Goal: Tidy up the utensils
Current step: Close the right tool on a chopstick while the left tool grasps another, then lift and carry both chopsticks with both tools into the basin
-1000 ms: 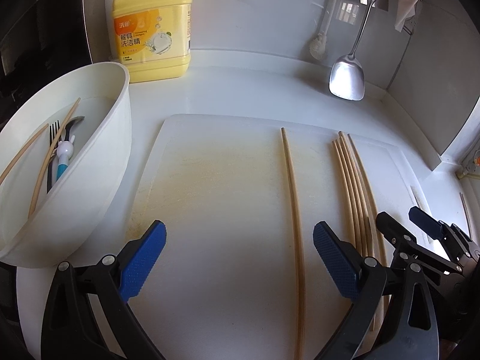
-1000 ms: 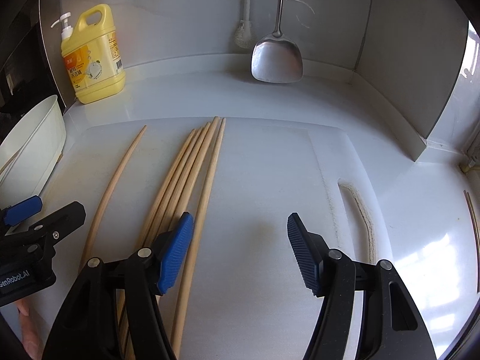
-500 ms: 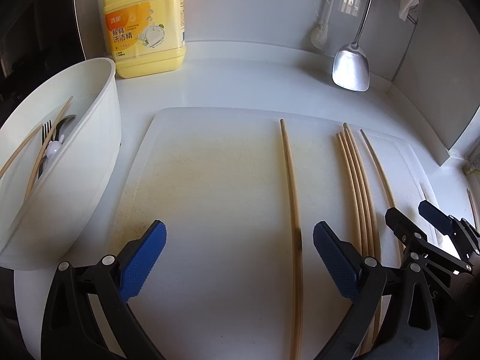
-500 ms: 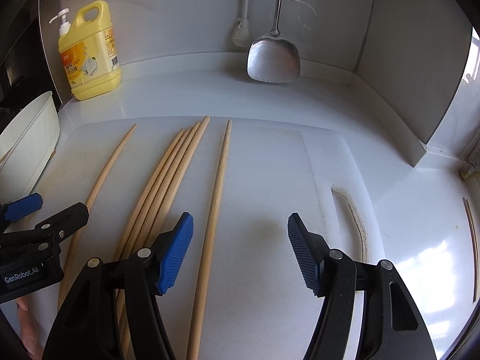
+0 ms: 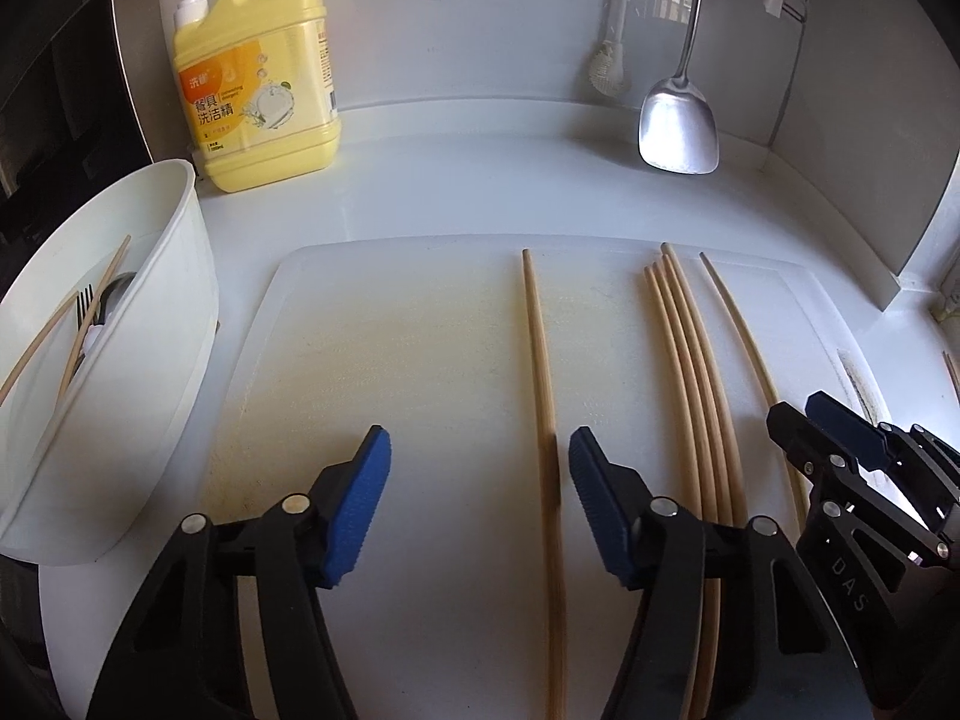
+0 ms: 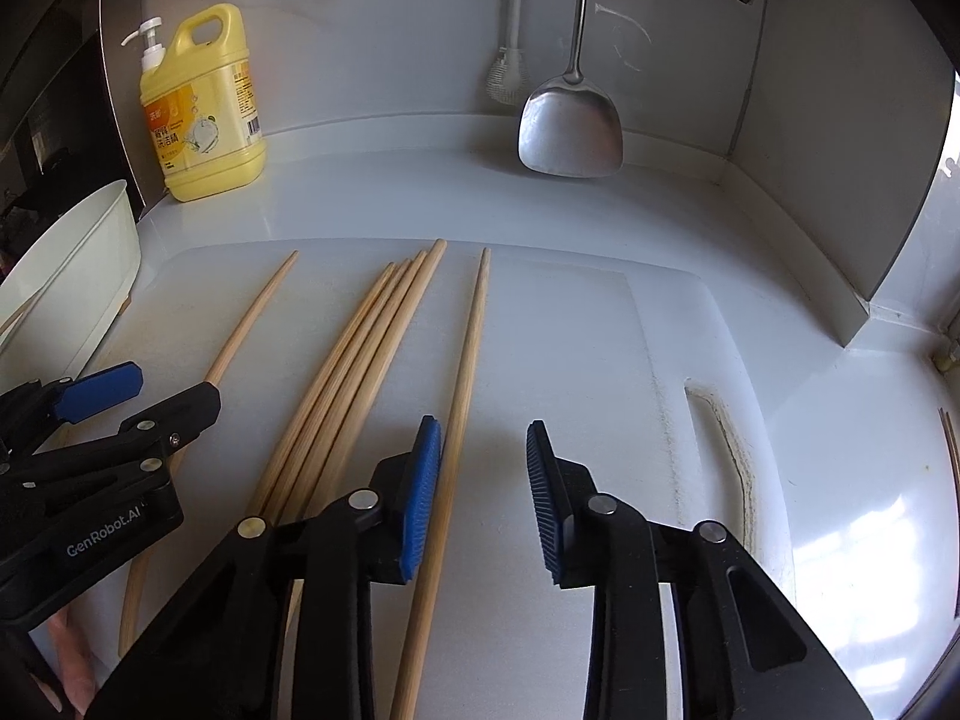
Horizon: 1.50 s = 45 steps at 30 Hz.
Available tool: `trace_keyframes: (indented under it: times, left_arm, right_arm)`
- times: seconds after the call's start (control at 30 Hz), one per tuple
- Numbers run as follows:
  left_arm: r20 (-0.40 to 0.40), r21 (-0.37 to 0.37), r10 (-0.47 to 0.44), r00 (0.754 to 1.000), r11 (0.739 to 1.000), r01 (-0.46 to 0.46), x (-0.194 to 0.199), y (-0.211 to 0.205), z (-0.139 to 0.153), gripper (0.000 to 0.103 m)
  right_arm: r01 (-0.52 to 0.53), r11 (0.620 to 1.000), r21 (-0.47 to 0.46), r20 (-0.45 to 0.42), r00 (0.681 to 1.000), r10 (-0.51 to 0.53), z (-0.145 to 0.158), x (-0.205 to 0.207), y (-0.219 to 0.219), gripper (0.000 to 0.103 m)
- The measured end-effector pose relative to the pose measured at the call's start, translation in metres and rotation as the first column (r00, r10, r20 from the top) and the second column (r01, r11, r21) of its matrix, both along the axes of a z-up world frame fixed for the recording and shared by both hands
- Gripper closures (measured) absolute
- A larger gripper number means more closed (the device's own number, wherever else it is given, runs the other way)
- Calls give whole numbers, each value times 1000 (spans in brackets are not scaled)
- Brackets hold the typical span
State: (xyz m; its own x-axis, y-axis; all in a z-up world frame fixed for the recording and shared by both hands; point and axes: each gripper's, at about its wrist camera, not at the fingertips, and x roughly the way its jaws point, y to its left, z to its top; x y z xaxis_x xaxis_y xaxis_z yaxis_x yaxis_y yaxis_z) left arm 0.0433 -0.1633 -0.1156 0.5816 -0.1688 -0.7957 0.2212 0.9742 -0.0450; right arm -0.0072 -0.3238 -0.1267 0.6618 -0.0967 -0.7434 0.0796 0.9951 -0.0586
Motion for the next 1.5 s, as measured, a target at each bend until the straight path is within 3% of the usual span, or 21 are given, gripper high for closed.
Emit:
trace_keyframes:
  times: [0.27, 0.8, 1.2, 1.4, 1.5]
  left_arm:
    - [-20, -42, -23, 1000, 999, 22, -4, -6, 3, 95]
    - [-47, -119, -6, 999, 993, 0, -20, 7, 8, 96]
    - [-12, -159, 79, 997, 984, -80, -38, 43, 89, 96]
    - [-14, -149, 211, 977, 966, -211, -50, 101, 112, 96]
    - [-13, -124, 253, 967, 960, -252, -48, 137, 119, 96]
  right_arm:
    - [-26, 999, -21, 8, 1000, 26, -1, -1, 10, 94]
    - [-17, 997, 72, 33, 999, 14, 9, -16, 1, 97]
    - [-134, 988, 77, 107, 986, 126, 86, -22, 24, 97]
    - [-271, 960, 75, 110, 959, 263, 114, -14, 75, 97]
    - [-309, 943, 125, 109, 949, 296, 121, -3, 106, 97]
